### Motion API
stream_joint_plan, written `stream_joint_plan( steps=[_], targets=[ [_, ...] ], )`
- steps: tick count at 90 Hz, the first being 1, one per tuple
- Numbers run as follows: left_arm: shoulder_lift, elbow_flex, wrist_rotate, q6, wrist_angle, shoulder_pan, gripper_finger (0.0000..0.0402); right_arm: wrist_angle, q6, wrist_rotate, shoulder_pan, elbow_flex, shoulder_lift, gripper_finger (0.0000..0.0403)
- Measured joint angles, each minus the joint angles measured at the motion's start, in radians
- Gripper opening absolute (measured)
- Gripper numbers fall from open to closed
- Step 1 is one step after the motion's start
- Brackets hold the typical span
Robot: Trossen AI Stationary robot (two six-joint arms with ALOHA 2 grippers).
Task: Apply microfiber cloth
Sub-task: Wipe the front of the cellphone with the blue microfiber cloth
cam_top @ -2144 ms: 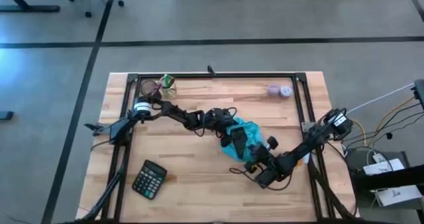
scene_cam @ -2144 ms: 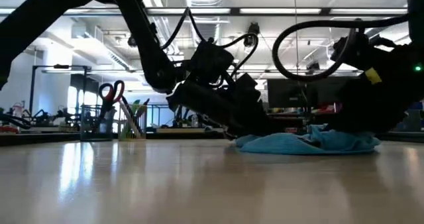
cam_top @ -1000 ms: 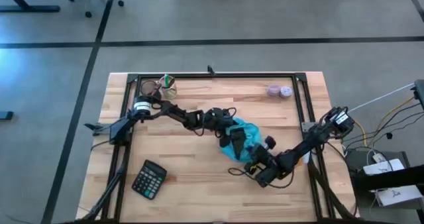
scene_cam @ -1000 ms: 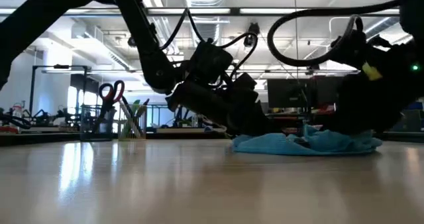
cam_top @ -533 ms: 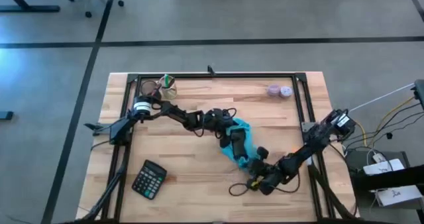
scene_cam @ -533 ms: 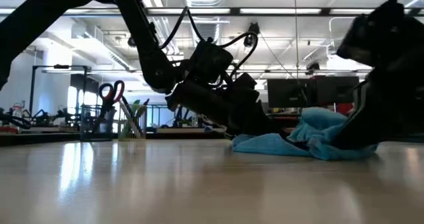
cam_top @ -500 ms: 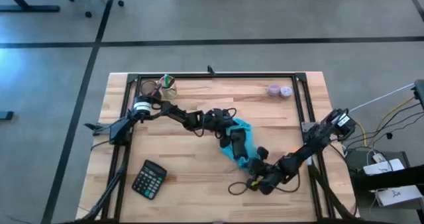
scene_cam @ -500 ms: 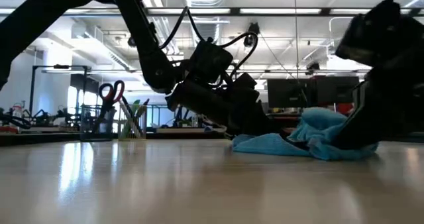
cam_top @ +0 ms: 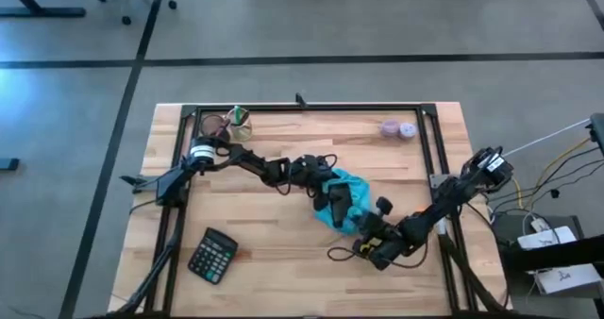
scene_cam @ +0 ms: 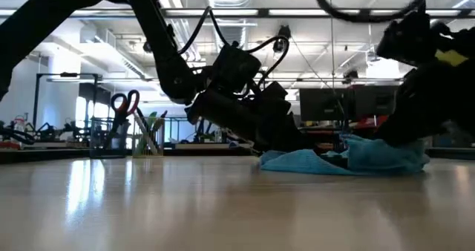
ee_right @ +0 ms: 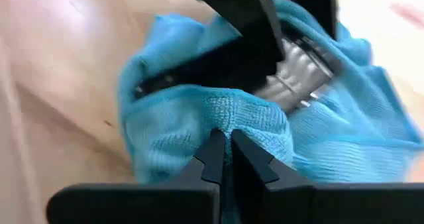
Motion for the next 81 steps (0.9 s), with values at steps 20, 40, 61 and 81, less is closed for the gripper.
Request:
stream_joint_plan(
  steps=[20,40,61,81],
  targets=[
    [0.000,0.000,0.000,0.003,0.001,0.000,0.0348,-0.008,0.060,0.047,-0.039,0.002,0.055,0.0000],
    [0.000,0.000,-0.004,-0.005,0.001,-0.002,0.0348,-0.183,0.221,0.107,-0.070,-0.004,0.061,0.0000],
    [0.000,0.000,-0.004,-0.010,0.000,-0.002,0.0348,-0.146,0.224,0.046,0.004,-0.008,0.067,0.0000],
    [0.000,-0.001,0.001,-0.012,-0.004,0.003,0.0348,-0.270,0.385,-0.109,0.122,-0.007,-0.028,0.0000]
  ],
)
